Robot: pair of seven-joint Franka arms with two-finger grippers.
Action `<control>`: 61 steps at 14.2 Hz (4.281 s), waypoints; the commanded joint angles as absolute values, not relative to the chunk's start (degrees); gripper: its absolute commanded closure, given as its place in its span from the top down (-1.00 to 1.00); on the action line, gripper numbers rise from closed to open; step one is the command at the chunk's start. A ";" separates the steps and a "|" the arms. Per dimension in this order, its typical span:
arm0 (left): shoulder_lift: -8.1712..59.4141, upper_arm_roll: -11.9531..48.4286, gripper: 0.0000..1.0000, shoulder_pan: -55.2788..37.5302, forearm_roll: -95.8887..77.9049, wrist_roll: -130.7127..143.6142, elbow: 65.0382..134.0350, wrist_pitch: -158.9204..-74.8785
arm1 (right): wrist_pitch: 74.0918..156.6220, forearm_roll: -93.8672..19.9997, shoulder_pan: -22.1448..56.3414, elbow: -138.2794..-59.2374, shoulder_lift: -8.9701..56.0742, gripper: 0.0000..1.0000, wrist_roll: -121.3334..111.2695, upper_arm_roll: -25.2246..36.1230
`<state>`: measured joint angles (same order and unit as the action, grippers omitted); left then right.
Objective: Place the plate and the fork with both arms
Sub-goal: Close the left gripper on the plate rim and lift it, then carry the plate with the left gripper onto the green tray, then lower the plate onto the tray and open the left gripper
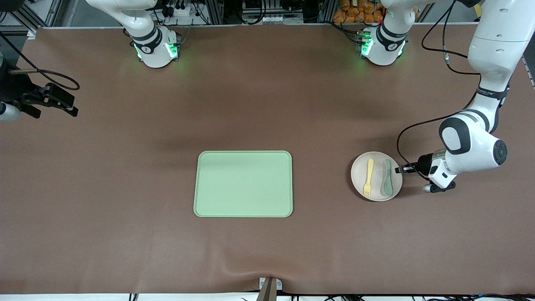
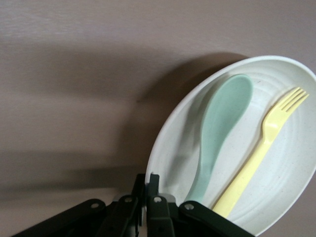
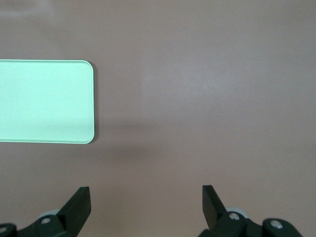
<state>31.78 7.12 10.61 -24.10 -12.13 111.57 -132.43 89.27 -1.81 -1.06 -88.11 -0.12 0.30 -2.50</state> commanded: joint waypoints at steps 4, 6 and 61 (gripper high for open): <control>31.03 11.69 -1.00 11.34 -25.49 -13.01 109.78 -130.62 | 88.86 -2.02 -1.58 -88.15 -0.62 1.00 -0.62 -2.64; 31.02 13.08 -1.00 11.34 -25.75 -11.44 107.68 -128.16 | 88.77 -2.02 -1.58 -88.15 -0.62 1.00 -0.62 -2.64; 40.01 16.44 1.00 -17.94 -18.99 34.80 87.71 -139.68 | 88.86 -2.28 -1.50 -87.89 0.35 1.00 -0.61 -2.28</control>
